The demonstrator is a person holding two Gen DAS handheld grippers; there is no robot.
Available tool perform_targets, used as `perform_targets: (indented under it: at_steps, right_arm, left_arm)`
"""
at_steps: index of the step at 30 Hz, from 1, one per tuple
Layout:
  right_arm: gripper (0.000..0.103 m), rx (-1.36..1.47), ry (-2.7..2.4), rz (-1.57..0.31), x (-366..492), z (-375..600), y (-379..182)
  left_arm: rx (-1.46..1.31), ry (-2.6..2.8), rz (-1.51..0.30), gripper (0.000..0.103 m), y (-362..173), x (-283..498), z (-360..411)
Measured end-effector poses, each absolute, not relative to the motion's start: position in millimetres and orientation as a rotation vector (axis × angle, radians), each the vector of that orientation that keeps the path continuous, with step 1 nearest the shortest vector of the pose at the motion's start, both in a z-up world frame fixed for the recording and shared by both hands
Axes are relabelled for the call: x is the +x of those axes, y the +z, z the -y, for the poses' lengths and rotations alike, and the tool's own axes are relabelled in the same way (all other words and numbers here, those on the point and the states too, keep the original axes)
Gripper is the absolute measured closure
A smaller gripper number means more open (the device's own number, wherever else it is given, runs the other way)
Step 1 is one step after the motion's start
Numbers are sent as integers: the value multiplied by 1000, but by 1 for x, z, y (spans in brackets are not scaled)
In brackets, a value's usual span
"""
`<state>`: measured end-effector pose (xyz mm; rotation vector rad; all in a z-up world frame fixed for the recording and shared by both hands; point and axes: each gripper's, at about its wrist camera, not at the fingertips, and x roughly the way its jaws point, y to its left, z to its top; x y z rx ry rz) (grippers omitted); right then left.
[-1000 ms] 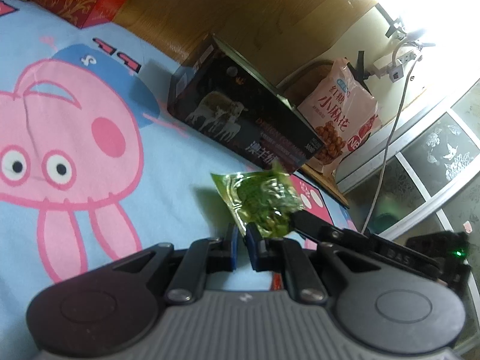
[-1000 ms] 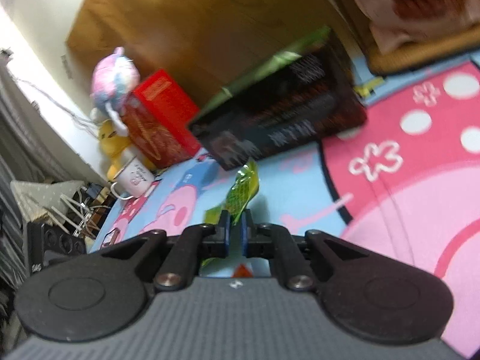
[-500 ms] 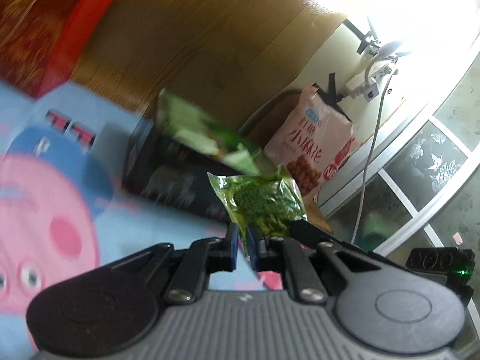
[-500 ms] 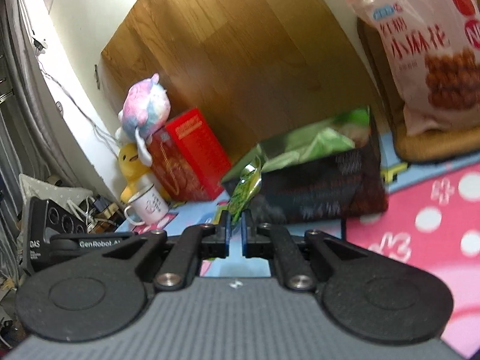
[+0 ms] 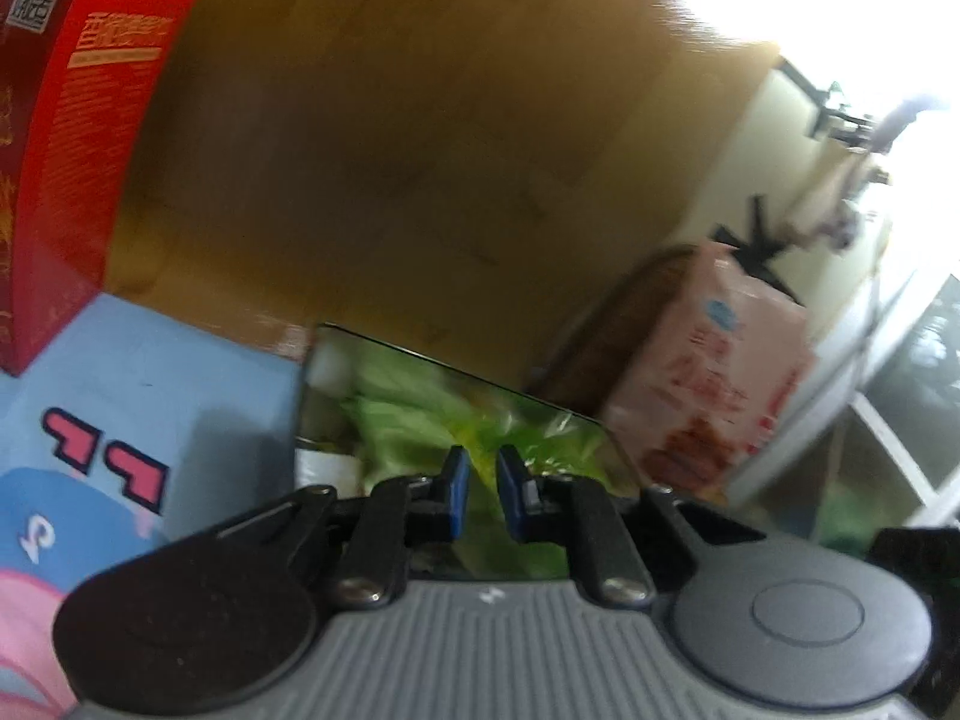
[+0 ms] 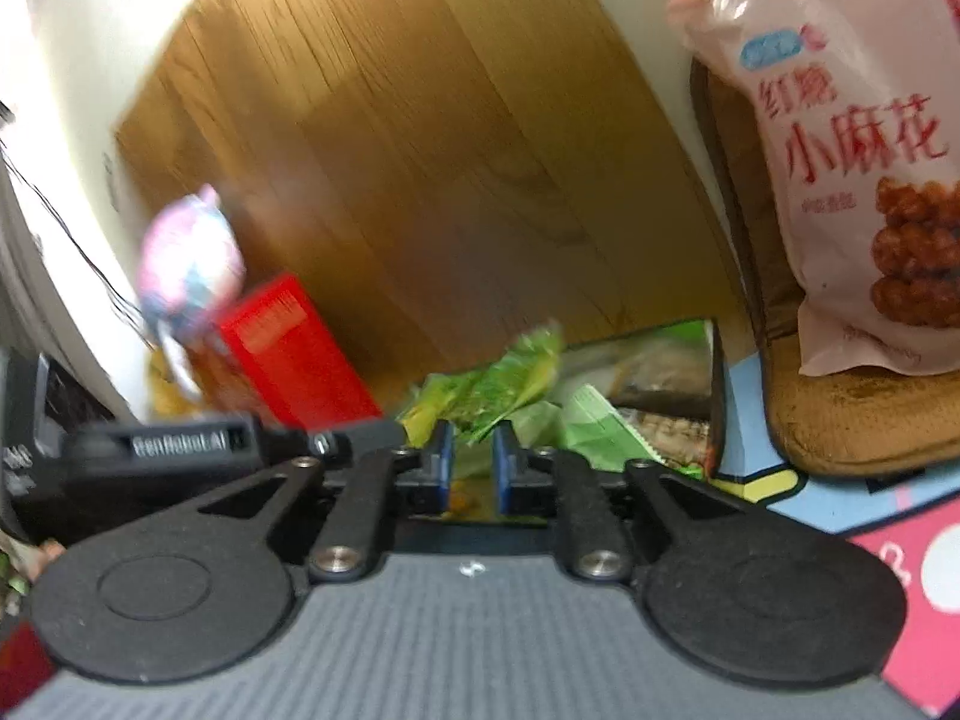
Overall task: Organize snacks
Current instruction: 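Grasp the red-orange spicy snack packet on the blanket with the left tool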
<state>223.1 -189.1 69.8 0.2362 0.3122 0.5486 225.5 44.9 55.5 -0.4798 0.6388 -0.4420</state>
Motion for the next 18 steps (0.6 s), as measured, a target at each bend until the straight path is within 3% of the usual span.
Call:
perform_targets:
  at_steps: [4, 9, 13, 18]
  right_arm:
    - [64, 248, 521, -236, 203, 201, 72]
    - [55, 234, 545, -177, 151, 218, 63]
    - [36, 196, 572, -237, 116, 225, 40]
    - [32, 272, 563, -400, 94, 235, 1]
  left_arm:
    - [-504, -451, -606, 83, 55, 214, -53]
    - [-484, -497, -586, 82, 56, 177, -51]
    - [-441, -547, -600, 73, 47, 134, -47]
    - [-457, -587, -658, 70, 28, 85, -54]
